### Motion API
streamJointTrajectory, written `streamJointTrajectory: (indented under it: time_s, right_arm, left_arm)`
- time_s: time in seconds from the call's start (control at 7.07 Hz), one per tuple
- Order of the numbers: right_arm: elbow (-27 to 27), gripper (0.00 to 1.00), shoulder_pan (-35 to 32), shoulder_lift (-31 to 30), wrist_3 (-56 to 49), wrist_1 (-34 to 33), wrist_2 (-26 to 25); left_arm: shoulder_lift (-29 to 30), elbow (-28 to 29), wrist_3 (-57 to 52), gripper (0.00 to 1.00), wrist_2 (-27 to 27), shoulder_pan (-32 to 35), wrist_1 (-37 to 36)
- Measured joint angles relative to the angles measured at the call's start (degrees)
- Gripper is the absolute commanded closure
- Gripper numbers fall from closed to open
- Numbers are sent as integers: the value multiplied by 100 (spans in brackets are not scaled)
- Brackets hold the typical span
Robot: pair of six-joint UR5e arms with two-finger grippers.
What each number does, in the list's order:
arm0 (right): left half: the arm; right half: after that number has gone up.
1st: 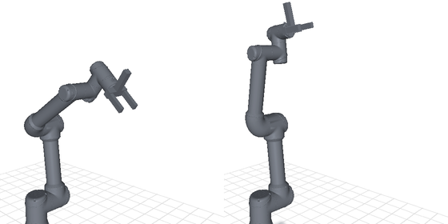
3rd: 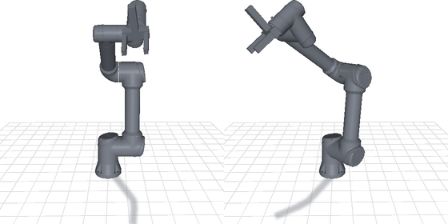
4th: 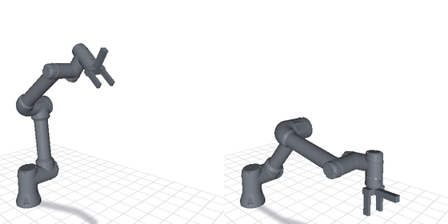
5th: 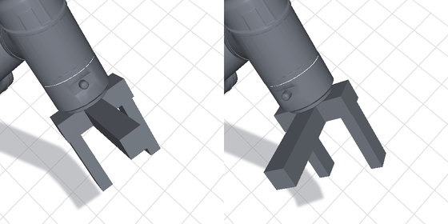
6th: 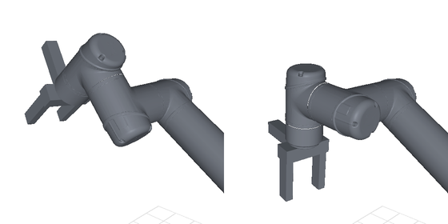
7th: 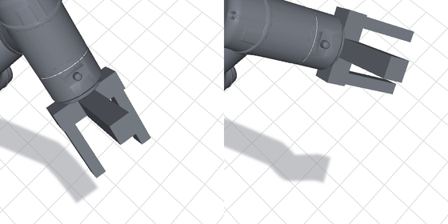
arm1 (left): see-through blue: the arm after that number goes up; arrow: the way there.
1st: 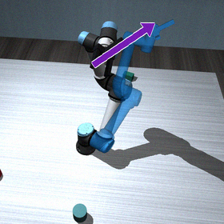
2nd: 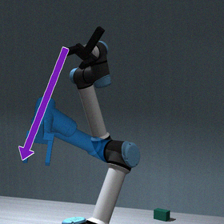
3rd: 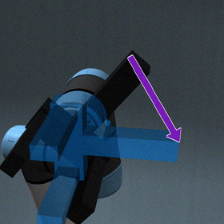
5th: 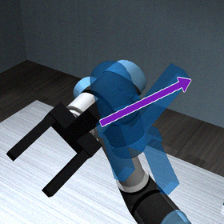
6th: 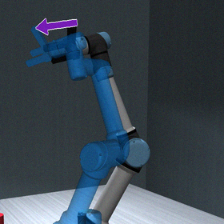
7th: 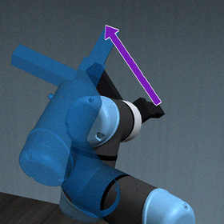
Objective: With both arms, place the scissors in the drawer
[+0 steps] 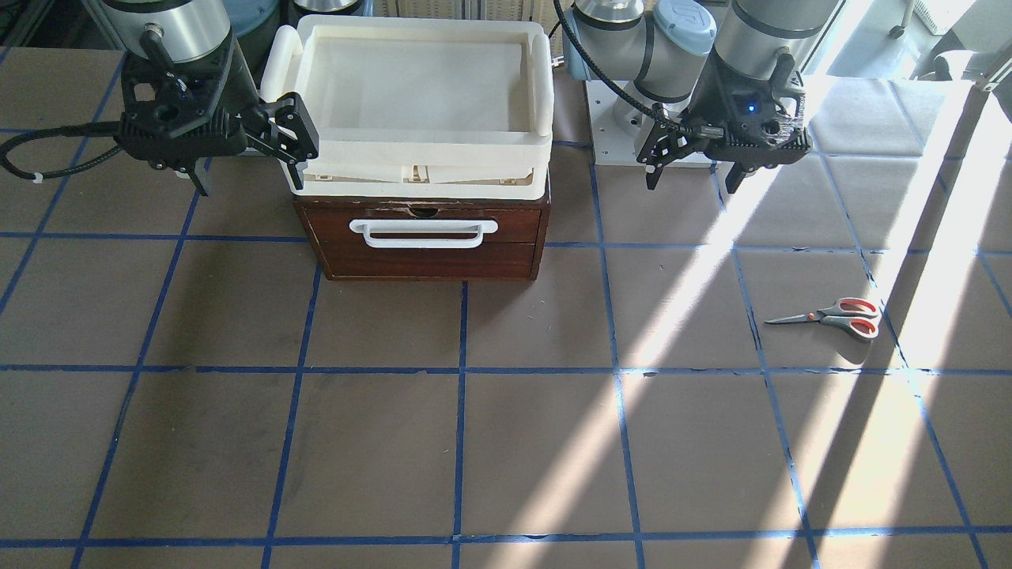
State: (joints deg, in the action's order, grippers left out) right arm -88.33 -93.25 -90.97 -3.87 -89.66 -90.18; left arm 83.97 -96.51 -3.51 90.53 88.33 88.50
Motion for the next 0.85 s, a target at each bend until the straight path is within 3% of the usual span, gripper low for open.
streamJointTrajectory:
  time_s: [0.85]
  right_arm:
    - [-33, 0, -36, 153, 0, 29, 7]
  left_arm:
    - [8, -36, -27, 0, 37, -13, 31]
